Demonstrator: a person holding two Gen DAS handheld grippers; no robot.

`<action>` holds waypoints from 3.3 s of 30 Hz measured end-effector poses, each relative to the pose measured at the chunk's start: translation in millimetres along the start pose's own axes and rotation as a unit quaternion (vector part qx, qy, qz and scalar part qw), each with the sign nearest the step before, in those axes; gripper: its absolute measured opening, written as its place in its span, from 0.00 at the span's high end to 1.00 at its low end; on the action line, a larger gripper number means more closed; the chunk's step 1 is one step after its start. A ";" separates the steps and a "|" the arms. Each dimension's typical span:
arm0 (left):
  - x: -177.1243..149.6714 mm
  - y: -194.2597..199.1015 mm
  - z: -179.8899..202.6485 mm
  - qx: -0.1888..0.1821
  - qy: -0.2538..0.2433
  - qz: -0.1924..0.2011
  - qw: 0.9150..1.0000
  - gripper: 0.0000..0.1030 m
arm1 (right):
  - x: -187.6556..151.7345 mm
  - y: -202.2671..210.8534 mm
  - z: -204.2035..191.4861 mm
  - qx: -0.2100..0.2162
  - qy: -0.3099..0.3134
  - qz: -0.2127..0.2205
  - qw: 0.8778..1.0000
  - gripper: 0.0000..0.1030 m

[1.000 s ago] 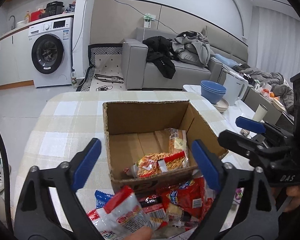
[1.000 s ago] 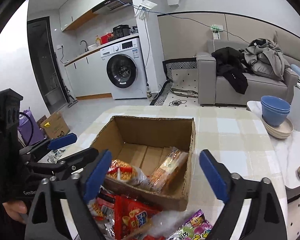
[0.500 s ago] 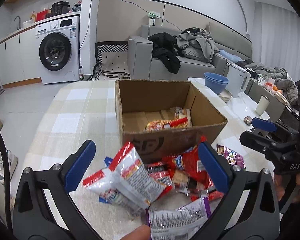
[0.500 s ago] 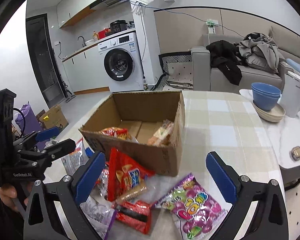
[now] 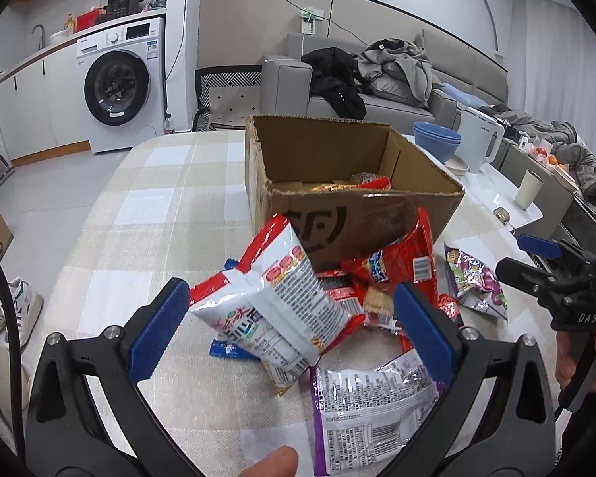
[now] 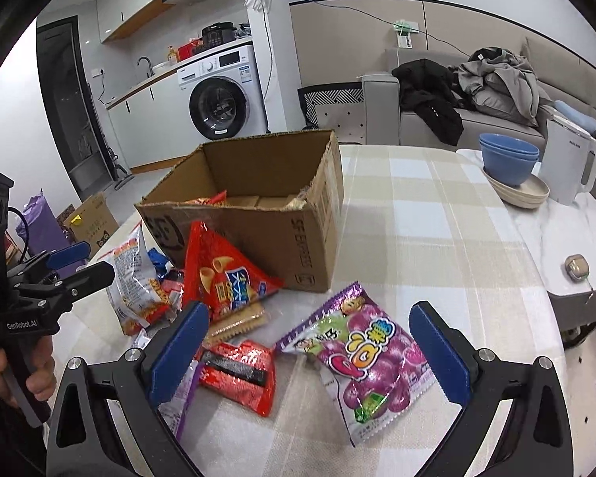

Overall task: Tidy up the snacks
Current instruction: 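Move the right tool to the purple grape candy bag and grasp it, then lift the grape candy bag with the right gripper while the left gripper grasps a white noodle bag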

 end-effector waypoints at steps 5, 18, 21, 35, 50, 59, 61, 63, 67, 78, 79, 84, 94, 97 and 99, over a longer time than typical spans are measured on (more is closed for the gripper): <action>-12.0 0.0 -2.5 -0.001 0.008 -0.009 1.000 0.01 | -11.4 1.7 3.6 -0.006 -0.006 -0.007 1.000 0.00; -28.3 -13.1 -3.9 0.008 -0.002 -0.035 0.999 0.01 | -35.6 -19.0 20.7 -0.039 0.006 -0.065 0.997 0.00; -30.1 -17.0 -3.2 0.005 0.001 -0.044 0.999 0.01 | -40.3 -26.1 29.8 -0.051 0.002 -0.078 0.996 0.00; -33.7 -29.0 -6.3 0.004 0.006 -0.051 0.999 0.01 | -59.2 -46.6 54.4 -0.040 -0.023 -0.118 0.992 0.00; -39.9 -29.5 -6.7 0.006 0.003 -0.051 0.999 0.01 | -46.0 -36.6 46.0 -0.024 0.021 -0.119 0.992 0.00; -40.2 -32.8 -14.4 0.012 0.008 -0.053 0.999 0.01 | -42.1 -77.7 47.5 -0.030 0.055 -0.142 0.988 0.00; -40.7 -34.0 -14.6 0.012 0.007 -0.054 0.998 0.01 | -41.3 -80.2 47.2 -0.032 0.056 -0.141 0.988 0.00; -40.6 -35.1 -13.6 0.011 0.006 -0.055 0.998 0.01 | -41.8 -79.1 46.9 -0.031 0.056 -0.139 0.988 0.01; -40.9 -33.3 -12.2 0.010 0.005 -0.053 0.999 0.01 | -51.2 -64.2 37.2 -0.025 0.062 -0.126 0.990 0.14; -42.9 -34.3 -2.5 0.006 -0.006 -0.056 0.998 0.01 | -65.5 -37.6 26.2 -0.034 0.054 -0.108 0.992 0.42; -43.3 -33.8 -2.5 0.007 -0.007 -0.056 0.998 0.01 | -65.0 -37.1 26.9 -0.033 0.048 -0.105 0.993 0.44; -43.5 -32.6 -2.7 0.004 -0.002 -0.055 0.998 0.01 | -55.7 -27.3 28.1 -0.011 0.025 -0.078 0.997 0.51; -47.1 -40.6 -9.1 -0.005 0.026 -0.066 0.997 0.01 | -40.4 -3.2 12.5 0.004 0.016 -0.026 1.000 0.51; -47.7 -47.6 -13.8 -0.012 0.047 -0.072 0.996 0.01 | -37.3 -3.2 16.5 0.004 0.011 -0.023 1.000 0.51; -46.9 -51.6 -19.4 -0.016 0.069 -0.072 0.995 0.01 | -36.0 -3.5 20.0 0.003 0.007 -0.022 1.000 0.51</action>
Point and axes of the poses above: each gripper's, at about its wrist camera, not at the fingertips, and y roughly against the way its jaws point, z to its right, x to its top, the point moved 7 cm from there along -y, roughly the way its jaws point, and after that the axes turned 5 degrees about z, right-handed, at the moved point
